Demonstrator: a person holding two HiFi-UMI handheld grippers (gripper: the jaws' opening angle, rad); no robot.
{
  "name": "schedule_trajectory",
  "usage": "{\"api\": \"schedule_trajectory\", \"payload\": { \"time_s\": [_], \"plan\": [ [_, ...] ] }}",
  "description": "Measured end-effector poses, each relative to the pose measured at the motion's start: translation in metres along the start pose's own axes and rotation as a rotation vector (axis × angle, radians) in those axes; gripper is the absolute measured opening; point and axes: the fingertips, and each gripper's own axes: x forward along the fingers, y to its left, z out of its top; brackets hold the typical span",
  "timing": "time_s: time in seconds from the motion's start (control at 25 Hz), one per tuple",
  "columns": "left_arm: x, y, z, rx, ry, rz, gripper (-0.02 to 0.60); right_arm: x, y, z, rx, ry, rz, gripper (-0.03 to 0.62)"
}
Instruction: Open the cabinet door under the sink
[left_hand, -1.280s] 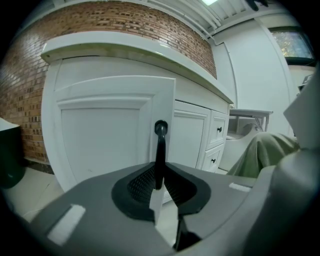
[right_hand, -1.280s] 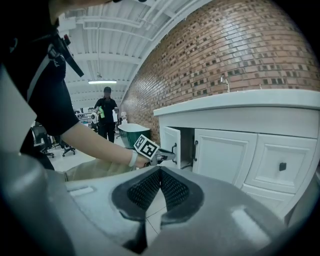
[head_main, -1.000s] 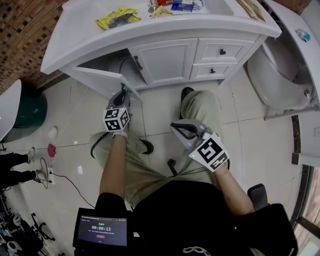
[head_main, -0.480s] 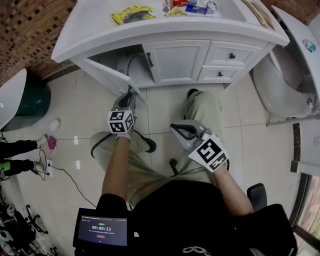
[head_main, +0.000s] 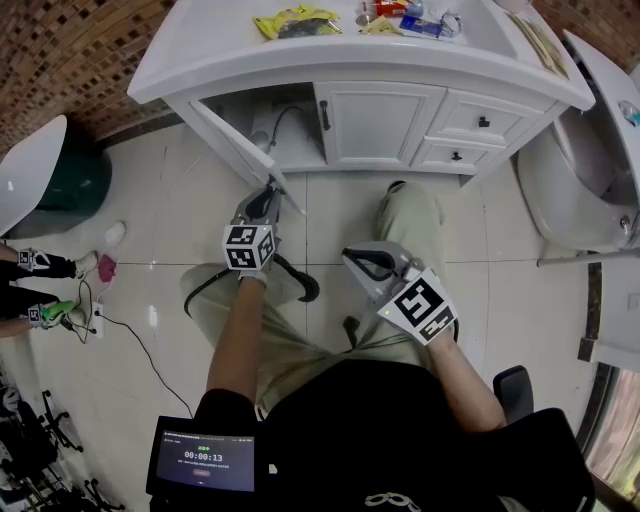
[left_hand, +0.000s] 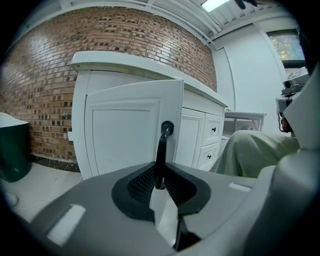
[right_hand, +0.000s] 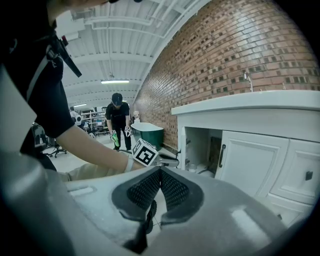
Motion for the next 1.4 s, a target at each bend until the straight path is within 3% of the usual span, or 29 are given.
{"api": "schedule_trajectory", "payload": {
  "time_s": [0.6,1.2,1.4],
  "plan": [
    [-0.059,0.039,-0.018,-0.017,-0.028,0.089,0.06,0.034,0.038,0.007,-0.026,0.012,0.101,-0.009],
    [-0.13,0.137,-0.032,-0.127,-0.057,0.306,0.038,0.067,0.077,0.014,-0.049,0.036,0.189,-0.009],
    [-0.138,0.163,-0.034,-0.162,-0.061,0.347,0.038,0.076,0.086,0.012,-0.055,0.048,0.211,-0.009]
  ]
}}
